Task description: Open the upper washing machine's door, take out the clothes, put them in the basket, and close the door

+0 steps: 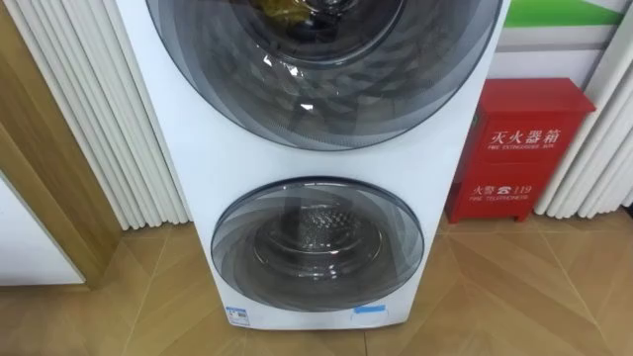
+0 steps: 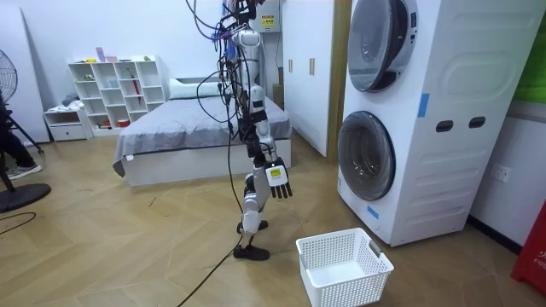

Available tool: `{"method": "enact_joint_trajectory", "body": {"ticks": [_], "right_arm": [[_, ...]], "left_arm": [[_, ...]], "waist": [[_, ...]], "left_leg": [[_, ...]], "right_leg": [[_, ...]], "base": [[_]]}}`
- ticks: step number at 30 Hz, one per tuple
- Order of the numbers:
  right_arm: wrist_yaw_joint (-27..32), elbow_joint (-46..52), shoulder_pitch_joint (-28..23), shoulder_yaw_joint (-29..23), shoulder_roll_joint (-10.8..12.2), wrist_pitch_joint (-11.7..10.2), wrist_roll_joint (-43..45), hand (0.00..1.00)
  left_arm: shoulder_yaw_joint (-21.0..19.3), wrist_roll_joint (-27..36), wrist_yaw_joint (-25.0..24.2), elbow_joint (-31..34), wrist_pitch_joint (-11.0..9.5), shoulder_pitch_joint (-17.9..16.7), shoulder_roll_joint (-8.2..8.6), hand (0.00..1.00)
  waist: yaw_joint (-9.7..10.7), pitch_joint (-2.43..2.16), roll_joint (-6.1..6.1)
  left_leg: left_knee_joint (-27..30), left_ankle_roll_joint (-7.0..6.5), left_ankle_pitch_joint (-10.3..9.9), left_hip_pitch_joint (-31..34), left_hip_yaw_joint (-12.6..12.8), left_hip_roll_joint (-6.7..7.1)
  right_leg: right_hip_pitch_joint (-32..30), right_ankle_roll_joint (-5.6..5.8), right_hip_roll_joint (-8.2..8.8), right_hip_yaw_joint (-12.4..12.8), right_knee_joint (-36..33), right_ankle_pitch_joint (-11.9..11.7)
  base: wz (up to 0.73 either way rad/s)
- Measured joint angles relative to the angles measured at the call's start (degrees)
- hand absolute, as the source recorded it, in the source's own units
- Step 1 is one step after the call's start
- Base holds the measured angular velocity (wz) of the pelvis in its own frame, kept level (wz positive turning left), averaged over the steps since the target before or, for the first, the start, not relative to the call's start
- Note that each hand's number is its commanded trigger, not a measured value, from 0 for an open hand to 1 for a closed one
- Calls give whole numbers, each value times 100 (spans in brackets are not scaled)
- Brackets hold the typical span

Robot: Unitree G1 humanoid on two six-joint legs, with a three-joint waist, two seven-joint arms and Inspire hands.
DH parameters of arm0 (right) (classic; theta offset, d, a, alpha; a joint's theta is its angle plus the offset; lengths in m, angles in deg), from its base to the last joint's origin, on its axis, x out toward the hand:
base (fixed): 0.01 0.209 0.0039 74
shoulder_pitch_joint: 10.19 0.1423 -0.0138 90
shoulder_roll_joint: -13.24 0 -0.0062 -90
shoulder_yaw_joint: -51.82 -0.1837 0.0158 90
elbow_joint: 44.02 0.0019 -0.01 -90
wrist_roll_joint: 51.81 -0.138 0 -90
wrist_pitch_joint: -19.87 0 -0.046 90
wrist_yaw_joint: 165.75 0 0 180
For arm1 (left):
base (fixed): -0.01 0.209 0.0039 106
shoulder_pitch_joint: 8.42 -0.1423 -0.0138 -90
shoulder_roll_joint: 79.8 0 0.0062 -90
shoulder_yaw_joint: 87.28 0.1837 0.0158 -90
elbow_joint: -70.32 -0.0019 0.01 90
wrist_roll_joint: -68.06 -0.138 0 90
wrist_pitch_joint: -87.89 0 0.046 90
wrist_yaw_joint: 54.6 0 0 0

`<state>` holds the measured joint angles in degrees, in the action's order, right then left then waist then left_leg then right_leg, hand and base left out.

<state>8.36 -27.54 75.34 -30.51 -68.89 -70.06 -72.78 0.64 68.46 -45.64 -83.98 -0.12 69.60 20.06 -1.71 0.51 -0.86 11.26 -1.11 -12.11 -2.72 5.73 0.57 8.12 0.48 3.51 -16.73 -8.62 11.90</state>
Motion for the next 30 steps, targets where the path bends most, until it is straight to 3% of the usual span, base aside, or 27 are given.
{"method": "enact_joint_trajectory", "body": {"ticks": [19,24,26,30], "right_arm": [[-41,39,67,-114,-21,83,-146,0],[116,831,132,-487,-73,190,-308,0],[149,1199,323,-772,-96,145,-358,0],[174,1803,944,-1008,-352,104,-568,0]], "left_arm": [[1,25,-356,12,1,-3,-34,0],[-33,-8,-565,9,-1,11,-104,0],[-154,-9,-583,11,-10,10,-112,0],[-232,-9,-573,19,-92,-3,-214,0]], "waist": [[4,-7,32],[18,-2,7],[107,7,-17],[164,50,-140]], "left_leg": [[5,0,0,16,-2,1],[13,-6,4,5,-17,11],[13,-12,8,4,-16,15],[42,-16,13,-9,-32,20]], "right_leg": [[-5,0,4,-16,-2,0],[7,1,19,-41,-13,0],[10,2,22,-38,-12,-1],[39,2,24,-58,-18,-1]], "base": [[0],[1],[0],[2]]}}
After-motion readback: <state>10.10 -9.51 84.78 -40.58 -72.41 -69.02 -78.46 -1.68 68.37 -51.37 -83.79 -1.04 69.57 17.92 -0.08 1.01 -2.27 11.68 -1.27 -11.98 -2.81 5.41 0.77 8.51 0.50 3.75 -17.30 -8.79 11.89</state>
